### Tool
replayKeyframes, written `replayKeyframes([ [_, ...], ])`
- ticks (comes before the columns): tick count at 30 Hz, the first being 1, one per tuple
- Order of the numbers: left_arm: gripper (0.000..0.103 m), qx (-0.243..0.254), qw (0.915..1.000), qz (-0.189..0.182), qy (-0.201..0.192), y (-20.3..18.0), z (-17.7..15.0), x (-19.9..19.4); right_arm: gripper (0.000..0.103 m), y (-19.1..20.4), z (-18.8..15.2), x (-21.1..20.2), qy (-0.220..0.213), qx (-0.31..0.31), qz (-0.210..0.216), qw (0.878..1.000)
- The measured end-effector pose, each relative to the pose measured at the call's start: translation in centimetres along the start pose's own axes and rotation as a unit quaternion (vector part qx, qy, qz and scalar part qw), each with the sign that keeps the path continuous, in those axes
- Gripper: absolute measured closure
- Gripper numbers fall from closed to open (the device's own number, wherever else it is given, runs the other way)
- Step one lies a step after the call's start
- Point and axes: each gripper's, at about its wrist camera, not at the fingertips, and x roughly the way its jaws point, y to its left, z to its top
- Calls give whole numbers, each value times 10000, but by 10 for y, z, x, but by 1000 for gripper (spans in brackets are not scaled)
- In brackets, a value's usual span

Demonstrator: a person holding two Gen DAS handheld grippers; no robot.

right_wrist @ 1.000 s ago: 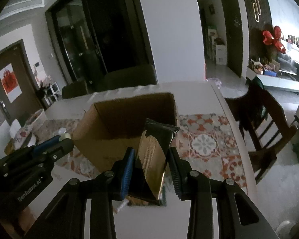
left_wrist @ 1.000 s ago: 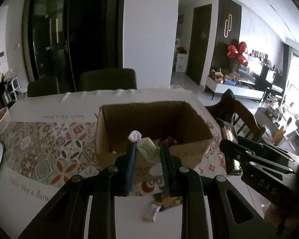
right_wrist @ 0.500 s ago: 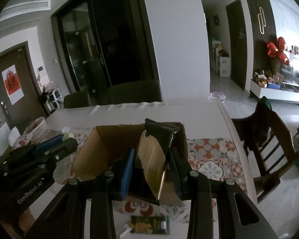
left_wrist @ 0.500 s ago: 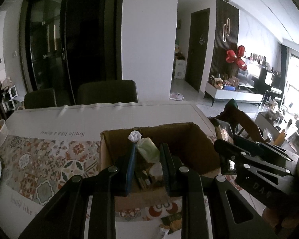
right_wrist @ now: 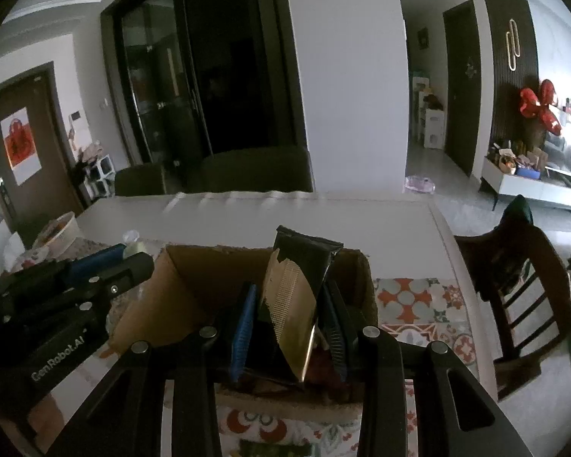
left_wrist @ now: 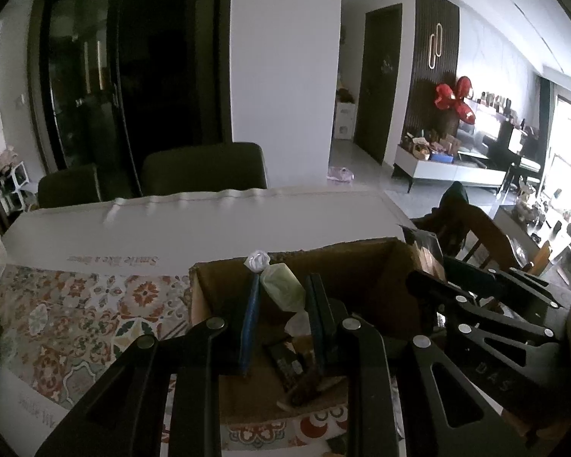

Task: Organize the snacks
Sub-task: 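Carry the bottle and black-gold packet into the cardboard box and open both tools, then lift both tools out of the box and move toward the remaining table snacks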

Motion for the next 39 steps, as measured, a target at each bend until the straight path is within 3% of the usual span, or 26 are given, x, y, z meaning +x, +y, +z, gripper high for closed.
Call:
replayKeyframes([
  [7, 74, -93, 9997, -32, 216, 6, -3, 18, 65, -2, -1, 16, 197, 8, -79, 9998],
  [9, 61, -138, 9996, -34, 226, 8, -4, 18, 51, -2, 0, 19, 293, 44, -120, 9995],
  [10, 61, -149, 9997, -12, 201, 9, -4, 16, 43, -2, 0, 19, 296, 75, -137, 9994],
  [13, 59, -76, 9999, 49, 123, 9, -7, 8, 42, -4, -1, 14, 219, 102, -222, 9995],
  [16, 50, -8, 9999, 122, 36, 7, -11, -5, 42, -4, -1, 3, 85, 84, -269, 9996],
  [19, 49, -26, 9999, 119, -23, 6, -15, -18, 41, -5, -3, -11, -32, 38, -279, 9996],
  [22, 47, -61, 9999, 103, -73, 4, -22, -35, 32, -6, -5, -25, -153, 102, -307, 9994],
  [27, 44, 79, 9996, 224, -148, -5, -37, -55, 31, -6, -15, -49, -349, 44, -367, 9987],
  [29, 43, 68, 9997, 213, -117, -6, -43, -60, 24, -5, -19, -53, -323, 24, -331, 9989],
  [39, 41, 94, 9993, 168, 307, -17, -85, -63, 24, -7, -59, -52, 189, -17, -47, 9998],
])
